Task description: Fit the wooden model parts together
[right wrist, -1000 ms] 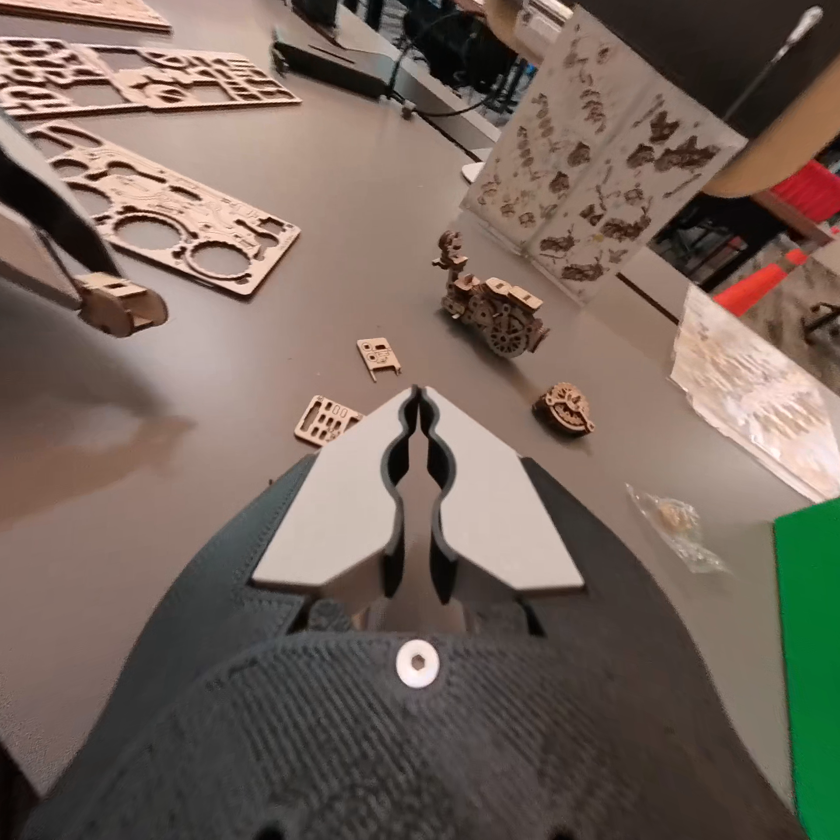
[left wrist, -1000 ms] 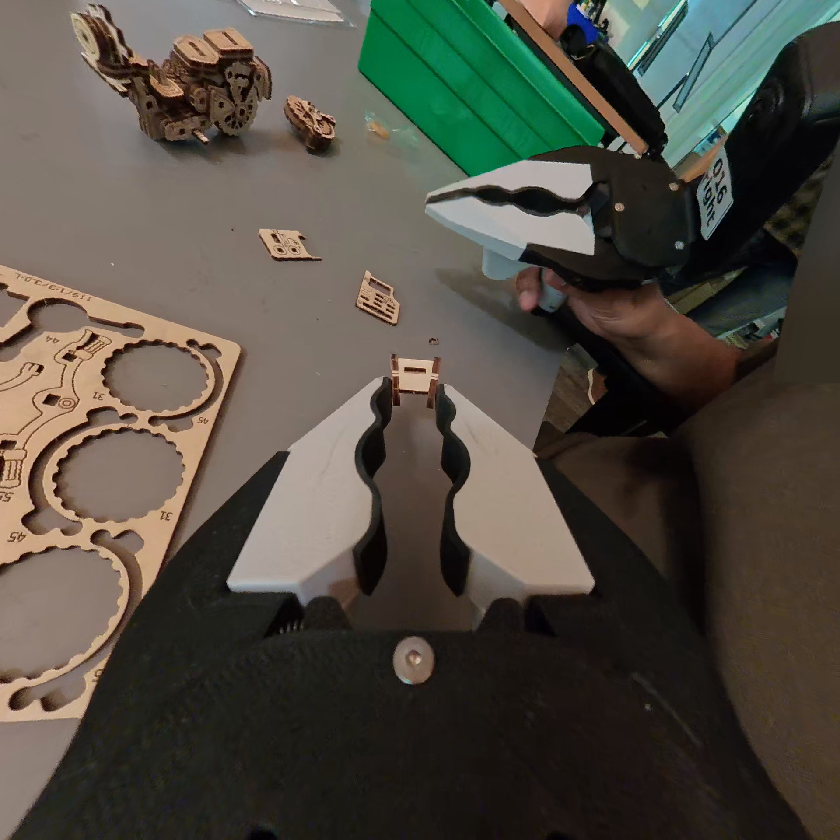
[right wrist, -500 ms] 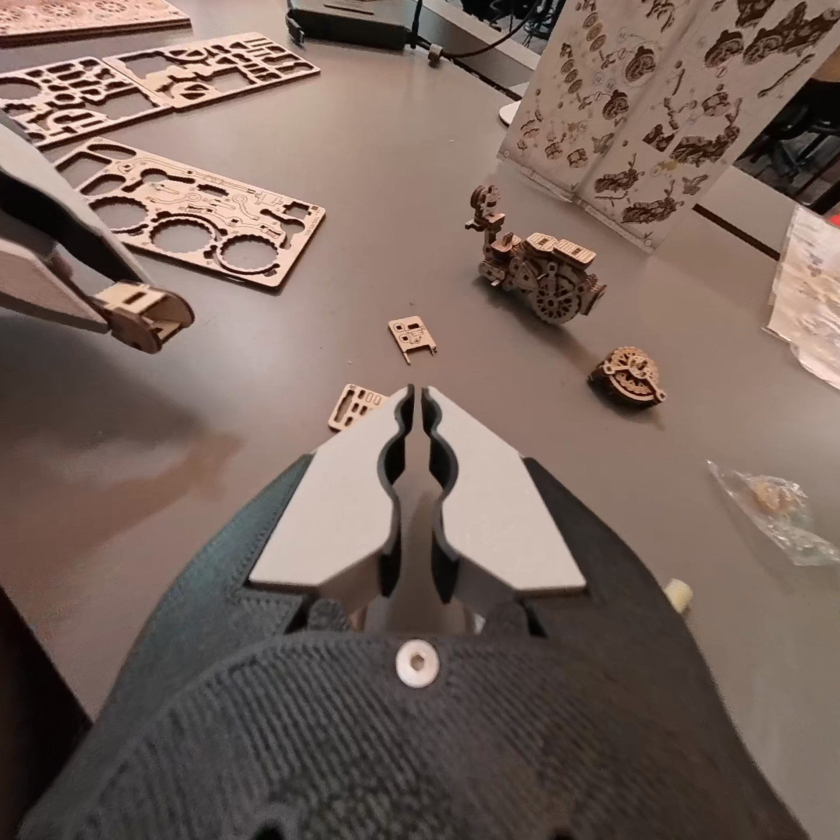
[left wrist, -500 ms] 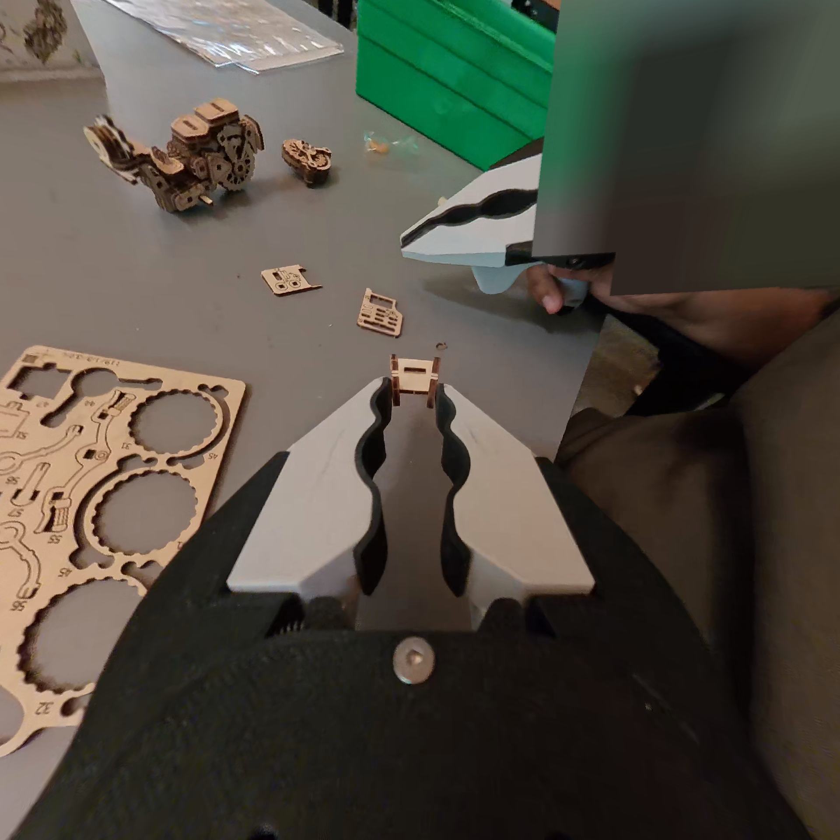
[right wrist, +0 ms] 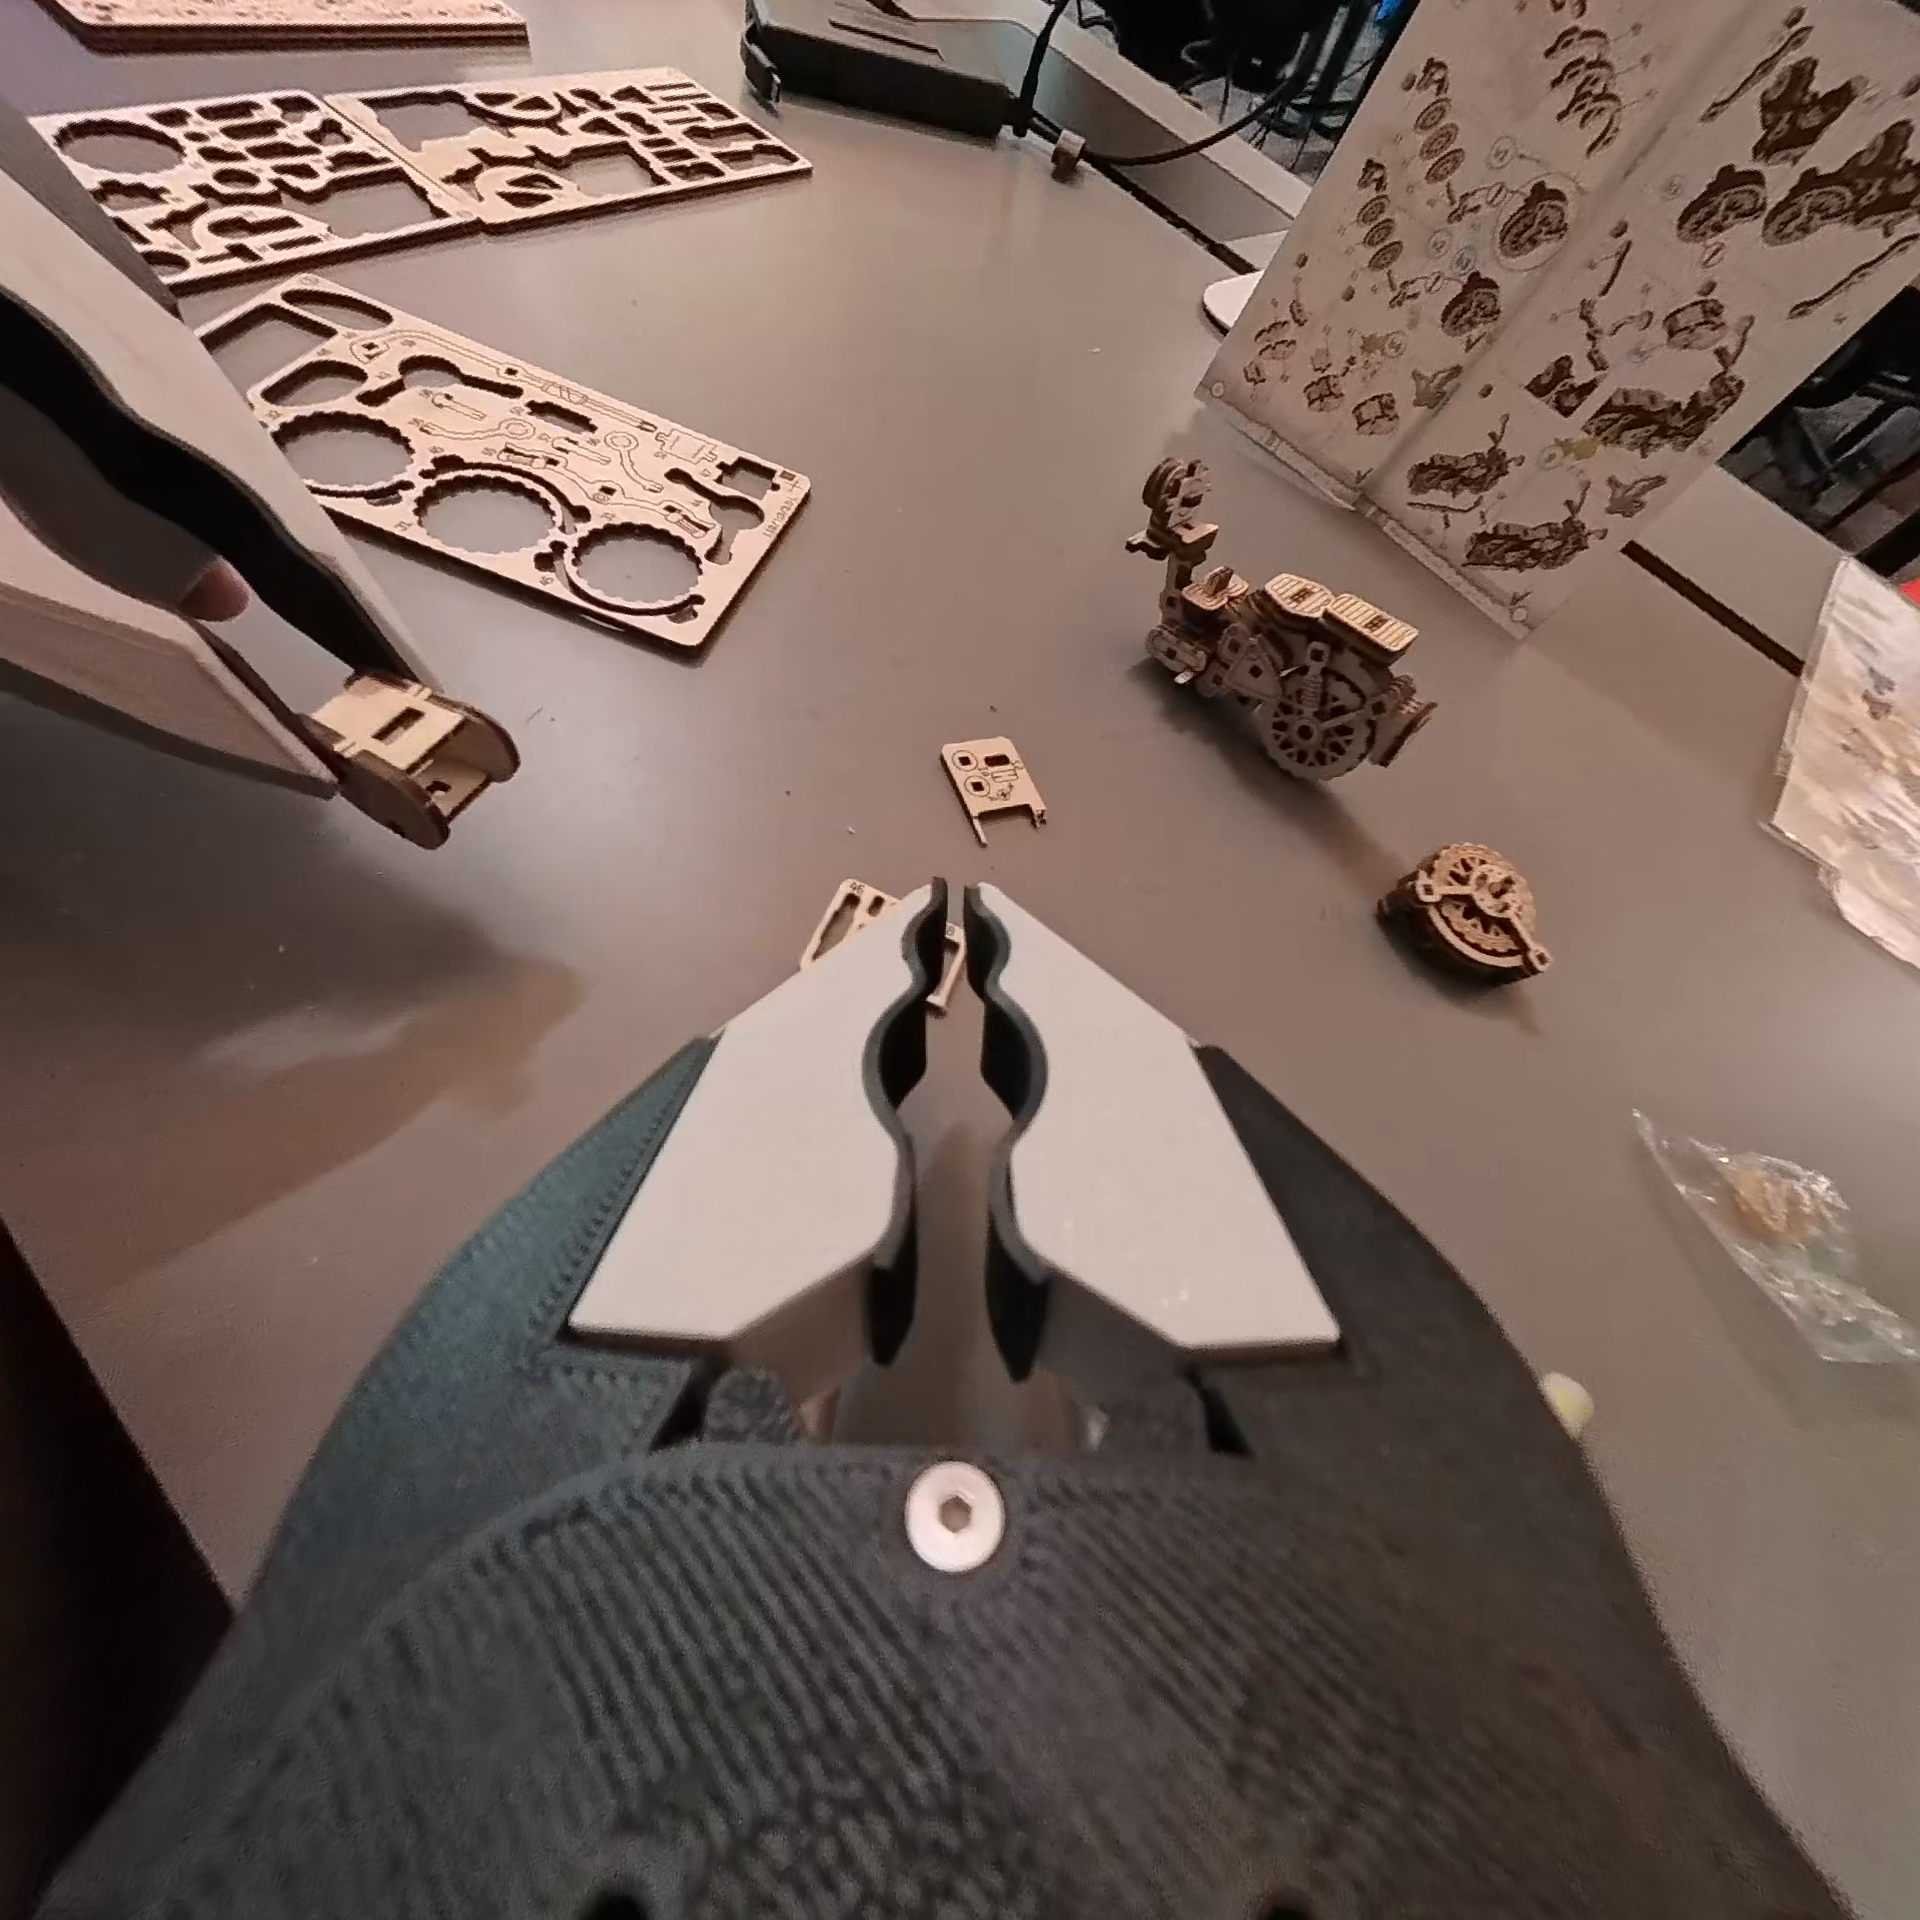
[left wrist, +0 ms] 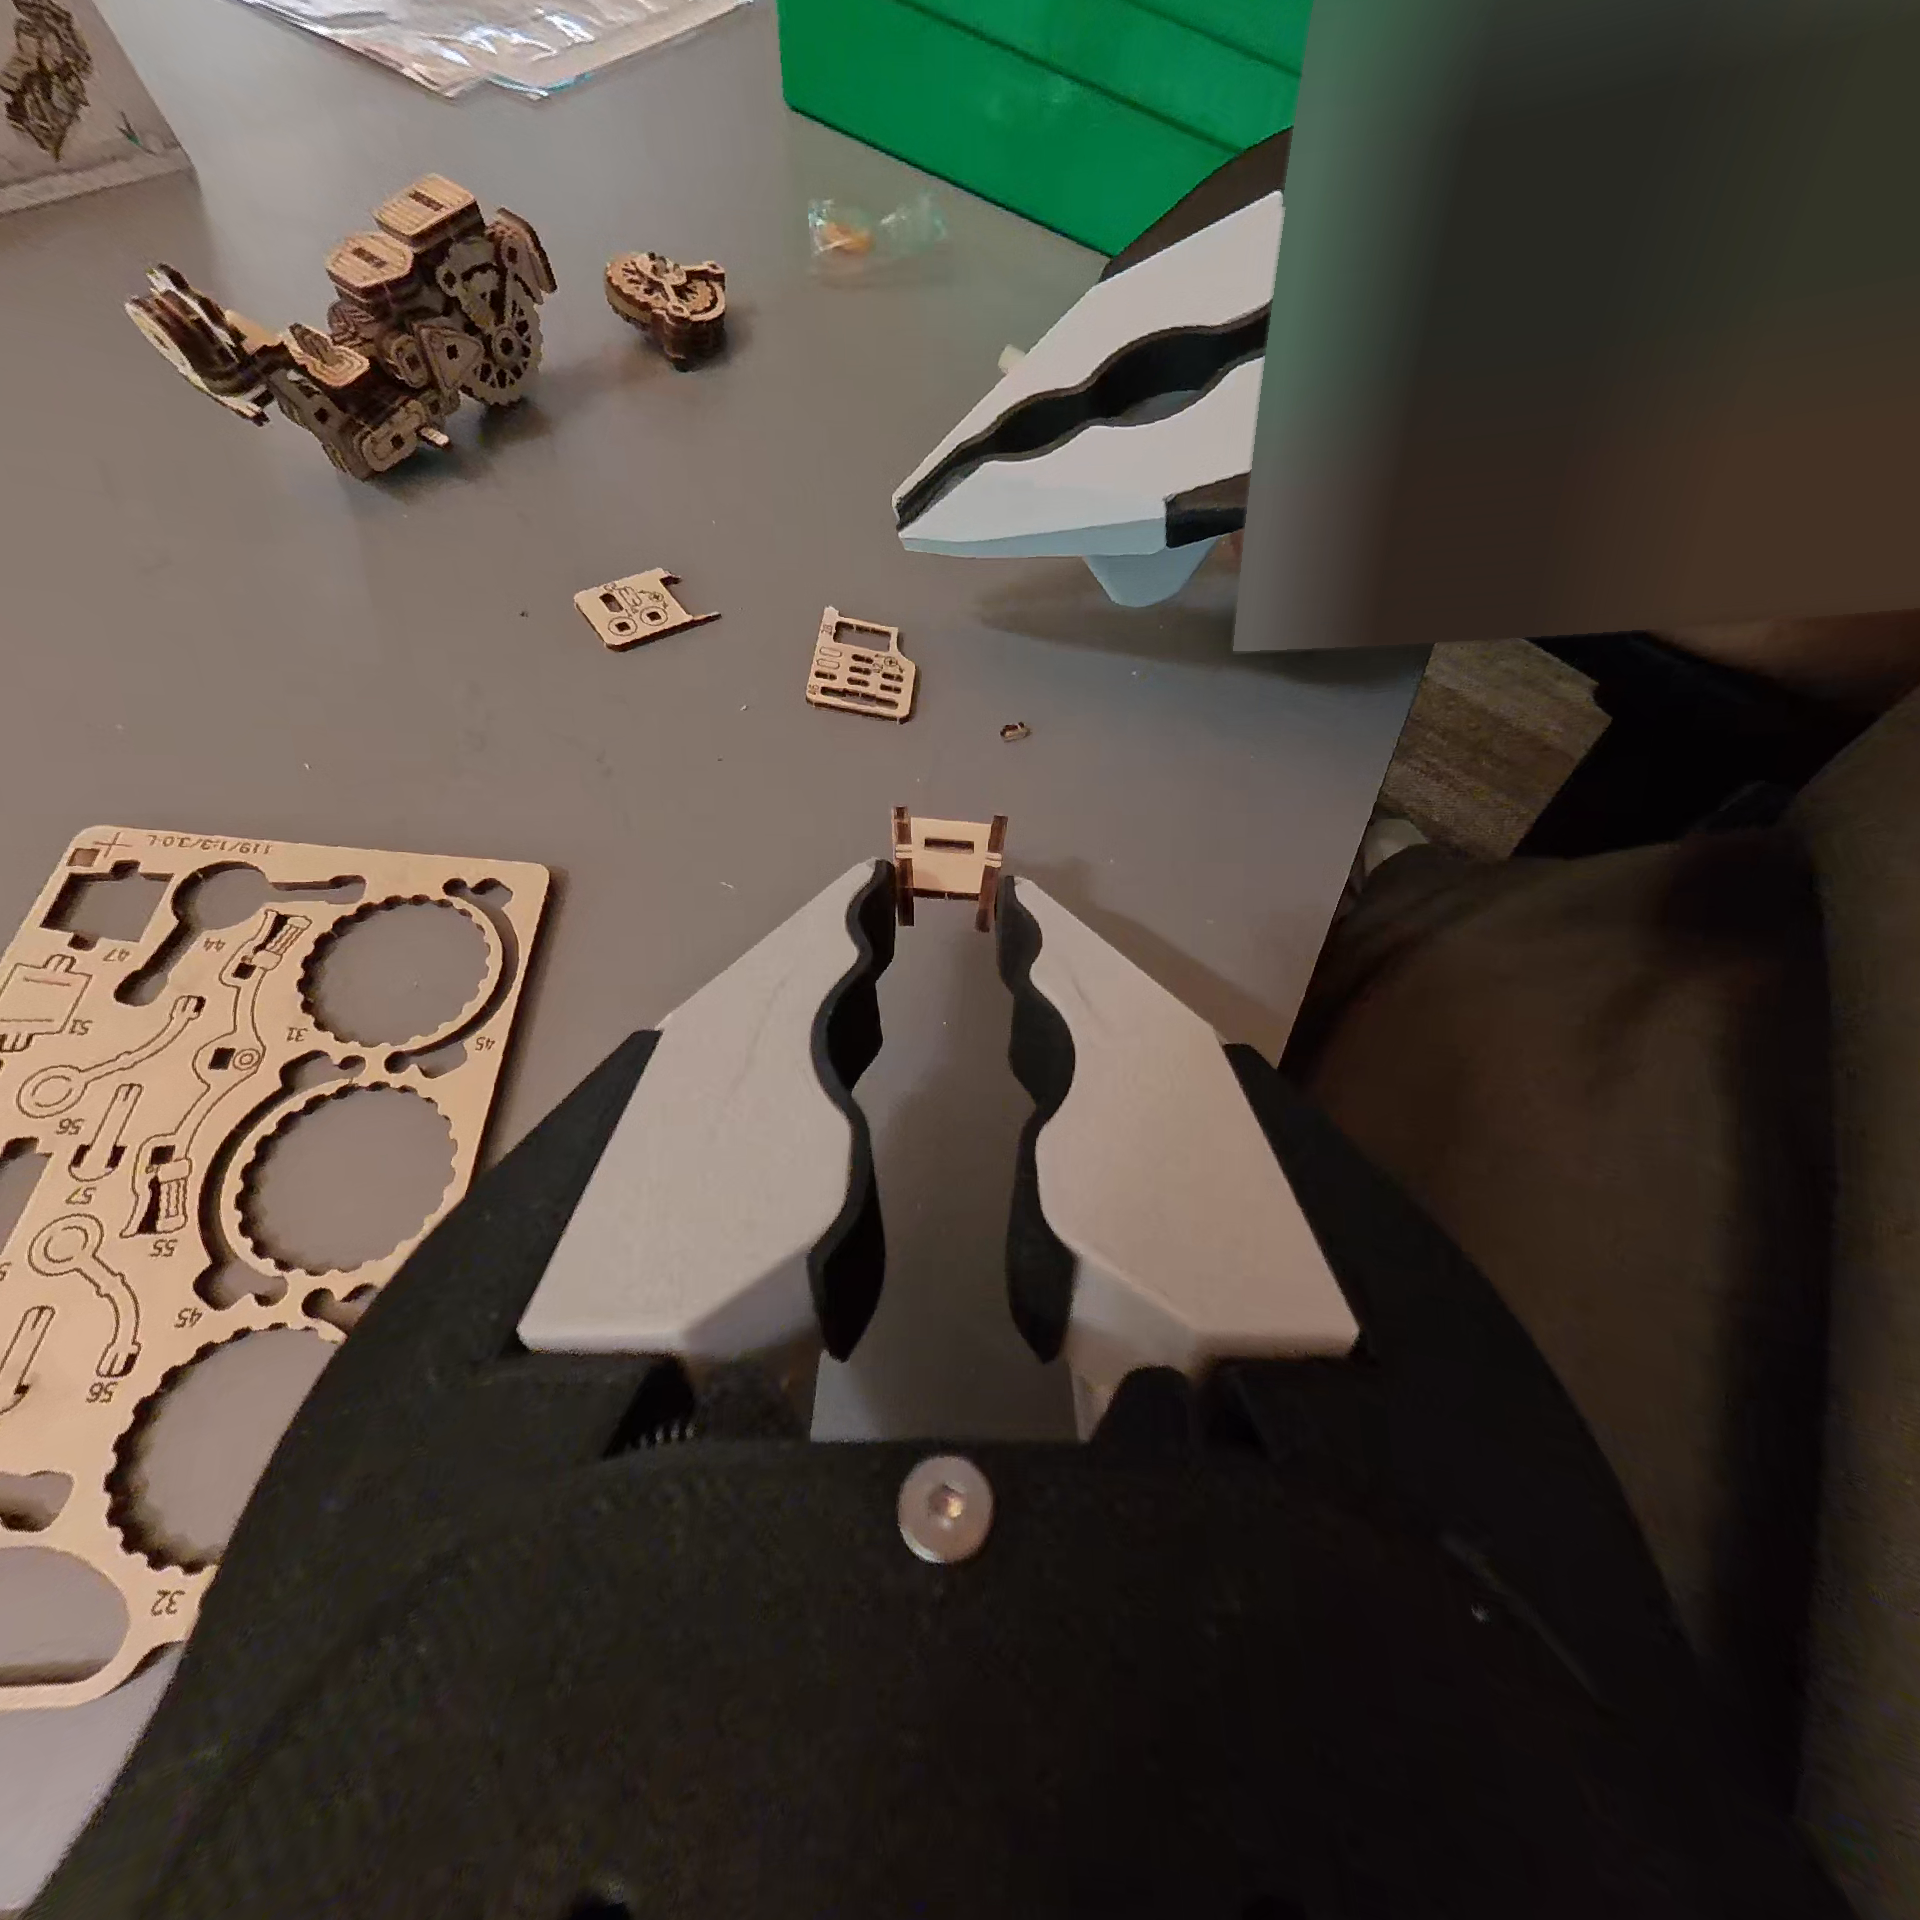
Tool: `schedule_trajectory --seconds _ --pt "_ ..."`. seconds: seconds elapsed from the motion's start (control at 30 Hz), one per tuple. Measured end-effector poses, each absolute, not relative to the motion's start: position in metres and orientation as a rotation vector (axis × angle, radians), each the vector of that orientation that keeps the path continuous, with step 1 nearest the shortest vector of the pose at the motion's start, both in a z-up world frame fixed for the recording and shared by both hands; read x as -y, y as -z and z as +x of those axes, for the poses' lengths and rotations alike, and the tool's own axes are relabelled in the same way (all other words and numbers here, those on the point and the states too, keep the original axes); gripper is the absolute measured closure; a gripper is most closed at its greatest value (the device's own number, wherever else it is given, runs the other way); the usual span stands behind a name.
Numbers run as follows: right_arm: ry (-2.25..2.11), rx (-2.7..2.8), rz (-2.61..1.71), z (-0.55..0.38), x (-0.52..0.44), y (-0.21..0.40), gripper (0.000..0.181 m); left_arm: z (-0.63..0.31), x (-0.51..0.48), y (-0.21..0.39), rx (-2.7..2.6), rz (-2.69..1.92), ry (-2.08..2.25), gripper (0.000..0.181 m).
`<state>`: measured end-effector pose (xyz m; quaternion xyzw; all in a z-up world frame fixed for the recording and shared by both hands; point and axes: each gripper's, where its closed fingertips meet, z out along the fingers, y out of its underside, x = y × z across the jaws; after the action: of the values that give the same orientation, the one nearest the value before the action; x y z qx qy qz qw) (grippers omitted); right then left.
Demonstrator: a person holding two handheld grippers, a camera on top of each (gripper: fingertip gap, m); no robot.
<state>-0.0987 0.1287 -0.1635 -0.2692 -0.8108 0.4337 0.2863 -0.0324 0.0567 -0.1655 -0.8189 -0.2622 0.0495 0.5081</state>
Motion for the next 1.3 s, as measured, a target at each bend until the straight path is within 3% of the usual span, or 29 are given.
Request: schedule_trajectory --seconds 0.03,0.3,0.6,1.3 --pt "-1.169 2.169 -0.729 -0.099 -0.129 0.163 0.181 -0.032 -0.057 0.166 0.632 -1.975 -0.117 0.163" --pt "-1.233 2.202 -0.808 -0.098 -0.129 0.166 0.178 -0.034 -0.056 0.168 0.651 -1.979 -0.11 0.163" --pt "-1.321 2.282 -0.814 -0.09 -0.125 0.168 0.158 -0.035 -0.056 0.171 0.676 -1.989 -0.077 0.163" --pt "-1.354 2.316 -0.825 -0.088 -0.123 0.169 0.156 -0.036 -0.056 0.173 0.686 -1.99 -0.063 0.163"
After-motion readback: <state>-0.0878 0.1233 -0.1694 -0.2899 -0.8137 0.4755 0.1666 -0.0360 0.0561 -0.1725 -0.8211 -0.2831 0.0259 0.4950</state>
